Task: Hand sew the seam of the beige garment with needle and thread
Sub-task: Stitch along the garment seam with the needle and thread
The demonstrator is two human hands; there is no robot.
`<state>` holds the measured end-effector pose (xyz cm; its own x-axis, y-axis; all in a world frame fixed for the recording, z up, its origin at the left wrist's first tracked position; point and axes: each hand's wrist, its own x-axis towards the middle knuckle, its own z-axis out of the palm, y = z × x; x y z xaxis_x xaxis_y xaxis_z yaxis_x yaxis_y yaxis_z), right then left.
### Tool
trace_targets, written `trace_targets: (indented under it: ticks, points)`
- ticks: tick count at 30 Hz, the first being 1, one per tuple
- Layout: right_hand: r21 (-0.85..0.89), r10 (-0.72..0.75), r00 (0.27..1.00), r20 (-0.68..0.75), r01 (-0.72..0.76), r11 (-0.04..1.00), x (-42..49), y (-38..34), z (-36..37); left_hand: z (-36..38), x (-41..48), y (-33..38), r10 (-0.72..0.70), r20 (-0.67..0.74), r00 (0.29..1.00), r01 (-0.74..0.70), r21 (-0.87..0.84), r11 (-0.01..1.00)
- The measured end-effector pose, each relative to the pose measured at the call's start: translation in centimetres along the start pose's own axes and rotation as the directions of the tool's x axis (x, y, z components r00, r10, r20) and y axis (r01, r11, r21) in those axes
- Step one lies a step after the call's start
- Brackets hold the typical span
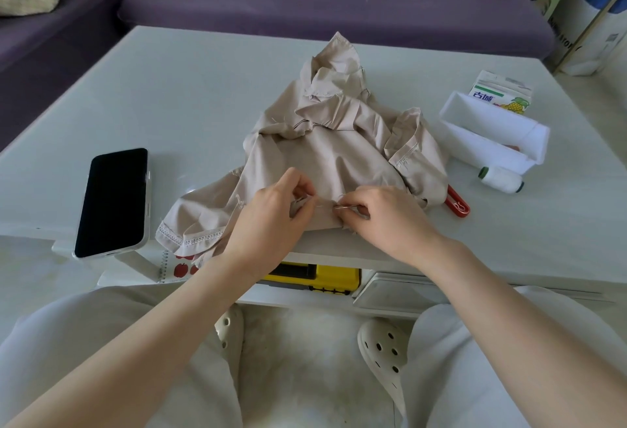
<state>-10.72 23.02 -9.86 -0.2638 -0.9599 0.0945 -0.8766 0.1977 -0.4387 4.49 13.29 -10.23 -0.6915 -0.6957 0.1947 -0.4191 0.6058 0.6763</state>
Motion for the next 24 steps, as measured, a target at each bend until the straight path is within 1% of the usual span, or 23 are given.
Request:
trace_targets:
  ticks: [4, 12, 13, 15, 17, 18, 20, 24]
  points:
    - [-0.017, 0.002, 1.000, 0.001, -0.002, 1.000, -0.09, -0.05, -0.06, 0.07, 0.11, -0.23, -0.083, 0.081, 0.993, 0.080, 0.039, 0.996]
    - [-0.001, -0.012, 1.000, -0.015, 0.012, 1.000, -0.09, -0.14, 0.08, -0.18, 0.01, 0.02, -0.056, 0.014, 0.998, 0.056, 0.042, 0.998]
    - [-0.001, -0.014, 1.000, -0.010, 0.014, 1.000, -0.10, -0.13, 0.07, -0.24, 0.00, 0.08, -0.049, 0.013, 0.999, 0.048, 0.039, 0.998]
    - [-0.001, -0.014, 1.000, 0.000, 0.014, 1.000, -0.09, -0.08, 0.01, -0.37, -0.12, 0.22, 0.020, 0.020, 1.000, -0.021, 0.053, 0.998]
    - [0.000, -0.012, 1.000, 0.004, 0.012, 1.000, -0.06, -0.01, -0.05, -0.53, -0.30, 0.35, 0.104, 0.025, 0.994, -0.106, 0.117, 0.987]
    - [0.002, -0.012, 1.000, 0.003, 0.012, 1.000, -0.06, 0.02, -0.03, -0.56, -0.37, 0.35, 0.124, 0.027, 0.992, -0.127, 0.148, 0.981]
    - [0.000, -0.014, 1.000, -0.001, 0.014, 1.000, -0.08, 0.03, 0.05, -0.52, -0.41, 0.22, 0.136, 0.030, 0.990, -0.139, 0.177, 0.974]
    - [-0.008, -0.012, 1.000, 0.001, 0.012, 1.000, -0.08, 0.05, 0.10, -0.42, -0.24, -0.15, 0.126, 0.039, 0.991, -0.131, 0.165, 0.978]
